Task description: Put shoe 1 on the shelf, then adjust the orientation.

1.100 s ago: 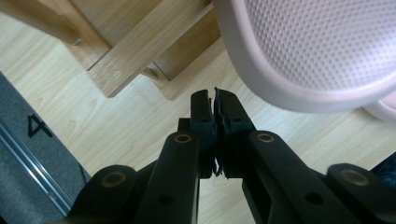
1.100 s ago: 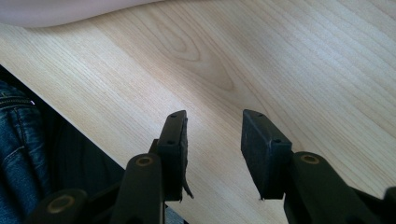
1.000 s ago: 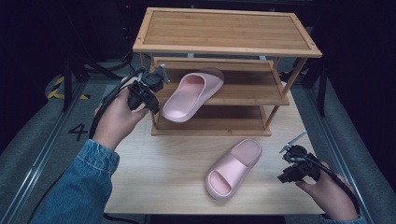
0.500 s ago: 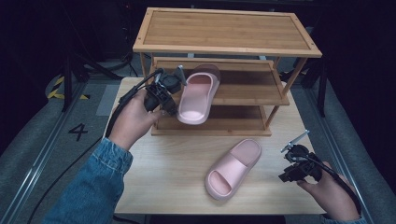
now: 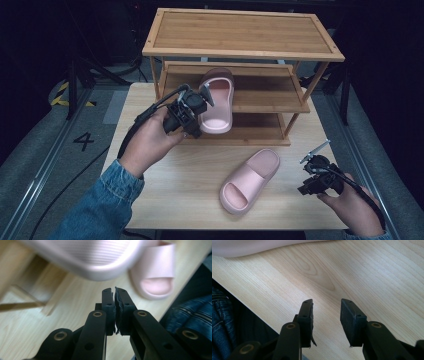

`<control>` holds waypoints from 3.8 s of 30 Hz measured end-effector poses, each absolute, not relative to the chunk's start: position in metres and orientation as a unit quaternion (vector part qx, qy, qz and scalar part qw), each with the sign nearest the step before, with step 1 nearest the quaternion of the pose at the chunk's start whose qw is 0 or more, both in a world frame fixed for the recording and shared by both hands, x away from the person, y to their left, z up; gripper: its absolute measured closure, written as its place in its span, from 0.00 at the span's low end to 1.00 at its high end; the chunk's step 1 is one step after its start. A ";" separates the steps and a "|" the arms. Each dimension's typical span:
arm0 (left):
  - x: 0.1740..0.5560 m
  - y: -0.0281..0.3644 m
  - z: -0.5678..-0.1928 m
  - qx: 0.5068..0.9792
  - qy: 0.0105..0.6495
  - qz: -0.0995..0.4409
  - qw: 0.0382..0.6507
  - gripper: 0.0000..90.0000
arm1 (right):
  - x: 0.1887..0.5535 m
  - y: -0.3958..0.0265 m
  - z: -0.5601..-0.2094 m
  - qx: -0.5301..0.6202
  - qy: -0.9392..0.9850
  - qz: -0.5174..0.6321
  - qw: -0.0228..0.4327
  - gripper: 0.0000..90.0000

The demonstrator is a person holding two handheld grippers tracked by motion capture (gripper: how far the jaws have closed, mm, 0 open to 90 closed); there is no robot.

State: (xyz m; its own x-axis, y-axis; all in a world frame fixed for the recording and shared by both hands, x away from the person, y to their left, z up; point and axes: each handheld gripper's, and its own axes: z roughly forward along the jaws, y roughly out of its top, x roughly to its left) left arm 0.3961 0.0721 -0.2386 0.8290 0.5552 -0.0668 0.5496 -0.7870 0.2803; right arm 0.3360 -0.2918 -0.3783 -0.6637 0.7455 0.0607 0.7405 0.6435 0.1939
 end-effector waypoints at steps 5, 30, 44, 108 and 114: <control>0.396 0.060 -0.252 0.946 0.286 0.004 0.154 0.96 | 0.335 -0.289 -0.378 0.409 0.907 0.103 0.013 0.70; 0.453 0.045 -0.259 0.935 0.299 0.001 0.190 0.94 | 0.334 -0.293 -0.376 0.410 0.906 0.108 0.018 0.70; 0.472 0.048 -0.261 0.933 0.303 -0.008 0.196 0.87 | 0.334 -0.295 -0.376 0.410 0.905 0.110 0.019 0.70; 0.366 0.207 -0.353 0.846 0.500 0.029 0.181 0.40 | 0.334 -0.168 -0.413 0.209 0.973 0.084 -0.055 0.86; 0.365 0.218 -0.350 0.840 0.510 0.032 0.185 0.40 | 0.333 -0.161 -0.415 0.203 0.974 0.082 -0.051 0.92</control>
State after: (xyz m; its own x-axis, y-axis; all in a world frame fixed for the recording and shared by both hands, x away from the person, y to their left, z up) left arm 0.3649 0.2179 -0.3503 0.4783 0.8678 -0.1347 0.8440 -0.4118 0.3437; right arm 0.3328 -0.1606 -0.4152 -0.9125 0.3873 0.1319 0.4039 0.9041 0.1392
